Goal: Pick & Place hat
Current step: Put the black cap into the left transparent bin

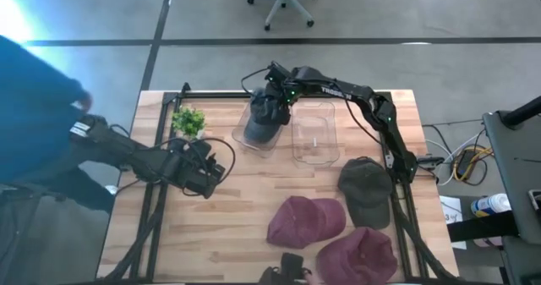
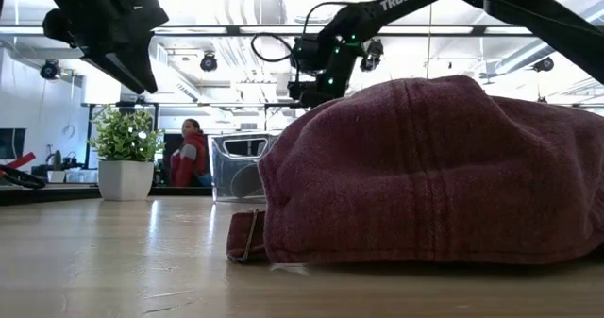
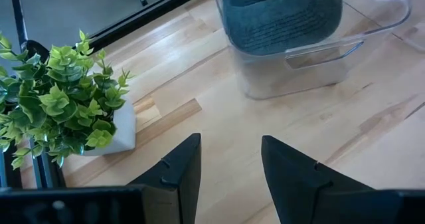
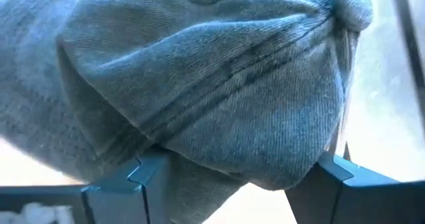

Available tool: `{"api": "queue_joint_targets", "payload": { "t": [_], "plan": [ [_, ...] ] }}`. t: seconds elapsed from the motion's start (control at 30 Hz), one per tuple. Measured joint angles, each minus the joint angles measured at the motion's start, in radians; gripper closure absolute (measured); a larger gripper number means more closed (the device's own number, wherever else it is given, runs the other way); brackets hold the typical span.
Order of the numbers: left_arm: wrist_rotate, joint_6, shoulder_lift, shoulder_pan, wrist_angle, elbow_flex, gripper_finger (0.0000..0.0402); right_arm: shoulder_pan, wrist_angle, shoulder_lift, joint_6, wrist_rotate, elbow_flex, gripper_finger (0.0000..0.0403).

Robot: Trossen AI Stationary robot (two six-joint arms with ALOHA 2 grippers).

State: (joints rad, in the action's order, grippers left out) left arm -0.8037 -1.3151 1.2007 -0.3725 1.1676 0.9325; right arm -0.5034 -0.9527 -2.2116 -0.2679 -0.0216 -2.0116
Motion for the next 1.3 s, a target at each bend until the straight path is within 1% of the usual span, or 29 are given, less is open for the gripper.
{"api": "queue_joint_targets", "payload": {
  "t": [0.13,0.4,0.6,0.67,0.77,0.9,1.0,1.1,1.17,1.3],
  "plan": [
    [0.0,0.0,0.0,0.0,-0.009,0.0,0.025,0.007,0.059,-0.02,-0.029,-0.001,0.002,0.018],
    [0.001,0.001,0.0,0.0,-0.015,0.0,0.025,0.007,0.005,-0.076,-0.023,-0.004,0.009,0.0179],
    [0.001,0.002,0.0,0.0,-0.028,0.0,0.025,0.011,-0.017,-0.064,-0.04,-0.001,0.008,0.0179],
    [0.001,0.002,0.0,0.0,-0.037,0.0,0.025,0.01,-0.051,-0.06,-0.086,0.004,-0.007,0.0179],
    [0.001,0.002,0.0,0.0,-0.045,0.0,0.025,0.015,-0.137,-0.06,-0.107,0.054,-0.032,0.0179],
    [0.001,0.003,0.0,0.0,-0.052,0.0,0.025,0.019,-0.222,-0.058,-0.139,0.06,-0.076,0.0179],
    [0.001,0.003,0.0,0.0,-0.053,0.0,0.025,0.03,-0.223,-0.057,-0.139,0.067,-0.098,0.0179],
    [0.003,0.003,0.0,0.0,-0.06,0.0,0.025,0.049,-0.227,-0.057,-0.182,0.077,-0.111,0.0179],
    [0.01,0.003,0.0,0.0,-0.061,0.0,0.025,0.059,-0.227,-0.057,-0.174,0.099,-0.127,0.0179],
    [0.02,0.003,0.0,0.0,-0.063,0.0,0.025,0.066,-0.226,-0.056,-0.162,0.109,-0.169,0.0179]
  ]
}}
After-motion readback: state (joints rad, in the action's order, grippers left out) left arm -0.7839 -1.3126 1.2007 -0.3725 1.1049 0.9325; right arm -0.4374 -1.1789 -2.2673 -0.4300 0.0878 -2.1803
